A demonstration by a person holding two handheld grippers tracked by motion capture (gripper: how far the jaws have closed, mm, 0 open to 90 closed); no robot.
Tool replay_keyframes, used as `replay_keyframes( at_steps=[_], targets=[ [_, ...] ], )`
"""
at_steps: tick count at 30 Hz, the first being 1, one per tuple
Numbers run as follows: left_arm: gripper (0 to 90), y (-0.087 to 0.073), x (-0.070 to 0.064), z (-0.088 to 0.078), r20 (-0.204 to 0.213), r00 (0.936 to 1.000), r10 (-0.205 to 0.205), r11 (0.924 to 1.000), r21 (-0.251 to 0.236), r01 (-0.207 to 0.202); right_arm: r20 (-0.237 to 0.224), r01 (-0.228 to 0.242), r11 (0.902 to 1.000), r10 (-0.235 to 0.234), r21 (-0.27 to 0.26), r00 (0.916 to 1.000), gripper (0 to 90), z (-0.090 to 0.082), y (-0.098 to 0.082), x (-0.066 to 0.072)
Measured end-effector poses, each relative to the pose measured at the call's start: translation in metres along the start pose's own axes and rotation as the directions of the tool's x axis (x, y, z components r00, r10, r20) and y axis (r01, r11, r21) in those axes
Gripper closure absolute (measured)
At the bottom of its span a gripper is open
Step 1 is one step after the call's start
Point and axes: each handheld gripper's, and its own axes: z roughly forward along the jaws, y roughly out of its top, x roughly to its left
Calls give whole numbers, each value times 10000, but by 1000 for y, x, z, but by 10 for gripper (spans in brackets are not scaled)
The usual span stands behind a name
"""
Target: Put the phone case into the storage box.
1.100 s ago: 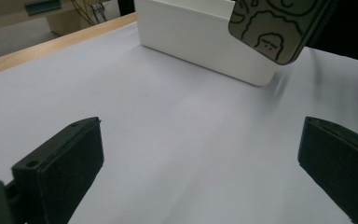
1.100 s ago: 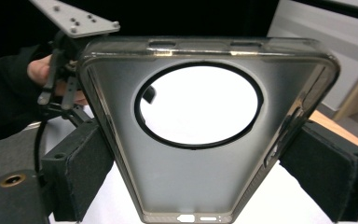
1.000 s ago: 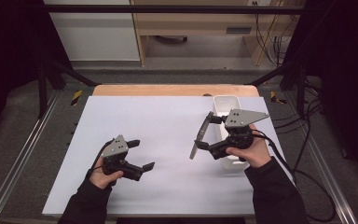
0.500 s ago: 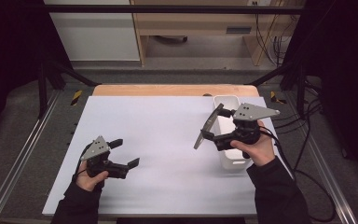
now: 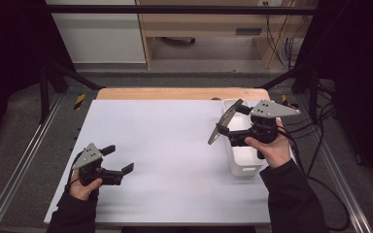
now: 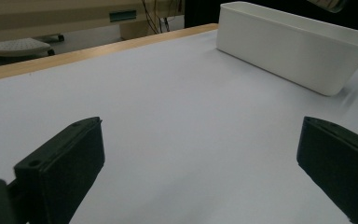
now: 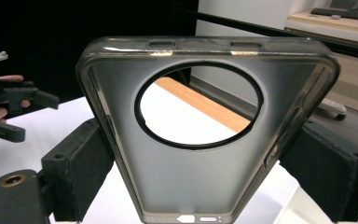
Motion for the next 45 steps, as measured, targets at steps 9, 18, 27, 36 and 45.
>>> replay_keyframes(
  at_steps=[9, 18, 27, 36, 45],
  targets=[
    [4, -4, 10, -5, -204, 9992, -340, 9994, -125, 338, 462, -60, 10000, 59, 21, 9989, 118, 5, 3, -6],
    [3, -9, 16, -6, -416, 9985, -361, 9993, -119, 356, 867, -175, 9998, 177, -35, 9961, 117, 7, 5, -13],
    [3, -13, 21, -7, -536, 9980, -321, 9994, -170, 312, 1240, -296, 9995, 304, -77, 9918, 117, 8, 8, -21],
    [1, -16, 22, -6, -612, 9978, -234, 9997, 1, 235, 1593, -330, 9994, 344, -113, 9866, 117, 8, 10, -28],
    [0, -17, 23, -4, -597, 9978, -285, 9996, 42, 288, 2064, -400, 9992, 391, 1, 9777, 117, 11, 11, -37]
  ],
)
